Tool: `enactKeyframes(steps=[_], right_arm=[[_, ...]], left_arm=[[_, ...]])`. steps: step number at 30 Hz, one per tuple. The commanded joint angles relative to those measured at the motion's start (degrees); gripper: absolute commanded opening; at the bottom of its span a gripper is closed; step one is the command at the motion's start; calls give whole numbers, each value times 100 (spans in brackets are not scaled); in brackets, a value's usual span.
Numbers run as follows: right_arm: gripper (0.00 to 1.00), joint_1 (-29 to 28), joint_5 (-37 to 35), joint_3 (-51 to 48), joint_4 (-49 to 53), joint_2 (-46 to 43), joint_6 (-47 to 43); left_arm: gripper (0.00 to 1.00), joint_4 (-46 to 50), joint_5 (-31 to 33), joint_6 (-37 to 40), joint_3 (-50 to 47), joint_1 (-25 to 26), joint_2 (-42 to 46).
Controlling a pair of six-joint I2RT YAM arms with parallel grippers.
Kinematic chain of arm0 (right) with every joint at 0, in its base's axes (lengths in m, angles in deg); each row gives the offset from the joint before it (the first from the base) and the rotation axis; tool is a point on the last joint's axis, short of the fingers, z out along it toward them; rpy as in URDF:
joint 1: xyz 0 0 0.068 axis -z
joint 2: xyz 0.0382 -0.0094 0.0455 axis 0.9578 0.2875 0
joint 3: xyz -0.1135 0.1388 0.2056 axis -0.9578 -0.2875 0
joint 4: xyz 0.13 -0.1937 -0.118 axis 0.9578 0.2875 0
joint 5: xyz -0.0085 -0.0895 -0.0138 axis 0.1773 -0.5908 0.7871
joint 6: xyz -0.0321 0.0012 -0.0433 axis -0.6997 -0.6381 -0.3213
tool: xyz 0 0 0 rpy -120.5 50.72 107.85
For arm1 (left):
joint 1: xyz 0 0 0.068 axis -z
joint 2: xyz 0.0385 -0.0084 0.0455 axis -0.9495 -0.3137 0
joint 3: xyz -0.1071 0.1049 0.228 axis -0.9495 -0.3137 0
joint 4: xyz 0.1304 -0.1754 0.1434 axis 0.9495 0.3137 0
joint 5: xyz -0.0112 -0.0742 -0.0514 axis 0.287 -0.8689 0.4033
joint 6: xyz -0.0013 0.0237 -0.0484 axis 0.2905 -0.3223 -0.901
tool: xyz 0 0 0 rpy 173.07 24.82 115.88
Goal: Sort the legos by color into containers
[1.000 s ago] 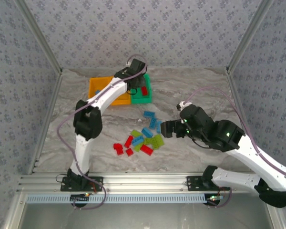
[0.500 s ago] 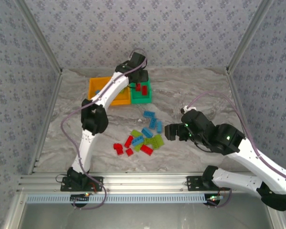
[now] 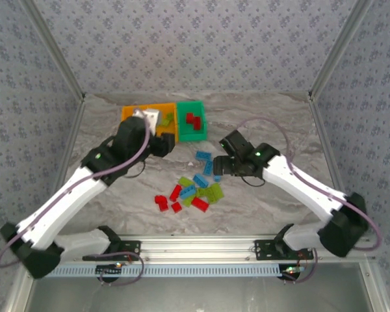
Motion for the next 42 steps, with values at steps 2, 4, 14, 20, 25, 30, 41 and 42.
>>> enactKeyframes(steps=[2, 4, 14, 20, 25, 30, 41, 42], right_arm=[[80, 130, 189, 219, -599, 881, -147], [76, 164, 199, 236, -845, 1320, -115], [55, 283, 347, 218, -1584, 2663, 24], [35, 308, 99, -14, -1590, 2620, 313], [20, 242, -206, -38, -1488, 2013, 288], [20, -362, -749, 542, -1592, 1074, -530], [20, -1290, -505, 3544, -2870, 3329, -1681], [20, -1289, -654, 3842, -3070, 3676, -1833]], left_arm=[[66, 454, -116, 919, -582, 71, 988], [70, 705, -134, 1226, -750, 71, 1455], [95, 1208, -831, 1949, -1044, 71, 2383], [99, 1172, -957, 2003, -1061, 69, 2366], [99, 1043, -1065, 2079, -1041, 61, 2368], [99, 1216, -418, 1458, -569, 71, 2377], [99, 2250, 989, -98, 260, 61, 2325], [99, 2277, 986, -164, 224, 58, 2355]])
